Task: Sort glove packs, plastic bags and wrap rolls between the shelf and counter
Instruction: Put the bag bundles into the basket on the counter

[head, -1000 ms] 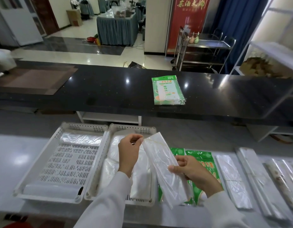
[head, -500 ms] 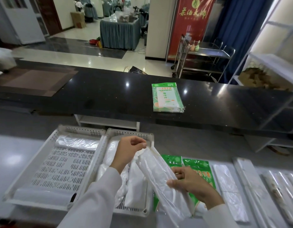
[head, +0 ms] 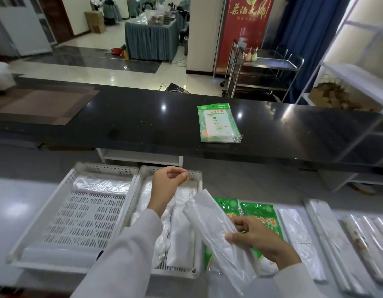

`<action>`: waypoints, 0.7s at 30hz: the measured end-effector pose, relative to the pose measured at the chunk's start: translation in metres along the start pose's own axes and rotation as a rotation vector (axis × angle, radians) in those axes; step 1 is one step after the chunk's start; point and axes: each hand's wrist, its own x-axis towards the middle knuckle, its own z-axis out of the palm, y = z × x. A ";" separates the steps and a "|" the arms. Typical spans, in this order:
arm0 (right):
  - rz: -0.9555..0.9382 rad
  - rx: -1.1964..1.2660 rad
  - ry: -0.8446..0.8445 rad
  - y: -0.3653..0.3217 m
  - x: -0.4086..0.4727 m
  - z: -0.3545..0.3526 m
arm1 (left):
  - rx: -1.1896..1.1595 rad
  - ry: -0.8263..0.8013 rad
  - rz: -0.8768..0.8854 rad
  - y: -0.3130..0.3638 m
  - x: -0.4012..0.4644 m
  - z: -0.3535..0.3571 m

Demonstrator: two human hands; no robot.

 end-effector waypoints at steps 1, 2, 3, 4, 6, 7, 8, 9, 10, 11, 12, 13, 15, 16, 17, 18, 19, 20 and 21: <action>-0.004 0.025 0.022 -0.001 -0.001 -0.001 | 0.035 -0.010 0.013 0.002 0.003 0.000; -0.012 0.049 0.051 -0.001 -0.001 -0.003 | 0.067 -0.020 0.027 0.003 0.005 0.000; -0.021 0.070 0.086 -0.002 -0.001 -0.005 | 0.096 -0.030 0.044 0.005 0.007 0.000; -0.028 0.091 0.124 -0.002 -0.001 -0.007 | 0.118 -0.041 0.061 0.007 0.010 0.001; -0.041 0.145 0.195 -0.002 0.001 -0.014 | 0.131 -0.071 0.096 0.014 0.017 0.004; -0.046 0.175 0.233 -0.003 0.002 -0.018 | 0.128 -0.093 0.116 0.018 0.020 0.006; -0.049 0.206 0.267 -0.004 0.003 -0.023 | 0.129 -0.111 0.136 0.023 0.024 0.008; -0.054 0.236 0.292 -0.005 0.005 -0.028 | 0.135 -0.123 0.158 0.029 0.028 0.011; -0.061 0.269 0.310 -0.007 0.006 -0.033 | 0.141 -0.127 0.176 0.035 0.031 0.015; -0.070 0.304 0.324 -0.009 0.007 -0.039 | 0.144 -0.129 0.190 0.041 0.035 0.018; -0.081 0.337 0.336 -0.011 0.009 -0.044 | 0.145 -0.133 0.202 0.048 0.040 0.023; -0.094 0.366 0.343 -0.013 0.010 -0.051 | 0.145 -0.140 0.216 0.056 0.045 0.028; -0.126 0.420 0.352 -0.017 0.016 -0.065 | 0.137 -0.154 0.233 0.071 0.057 0.038; -0.132 0.443 0.362 -0.020 0.019 -0.073 | 0.125 -0.156 0.227 0.078 0.065 0.045; -0.134 0.464 0.372 -0.023 0.023 -0.080 | 0.116 -0.159 0.216 0.085 0.073 0.051; -0.139 0.488 0.381 -0.025 0.027 -0.087 | 0.111 -0.163 0.203 0.091 0.081 0.059; -0.149 0.517 0.391 -0.028 0.030 -0.094 | 0.109 -0.168 0.188 0.096 0.091 0.067; -0.162 0.547 0.400 -0.031 0.033 -0.100 | 0.111 -0.168 0.170 0.100 0.101 0.075; -0.175 0.571 0.410 -0.035 0.036 -0.106 | 0.117 -0.164 0.152 0.103 0.111 0.083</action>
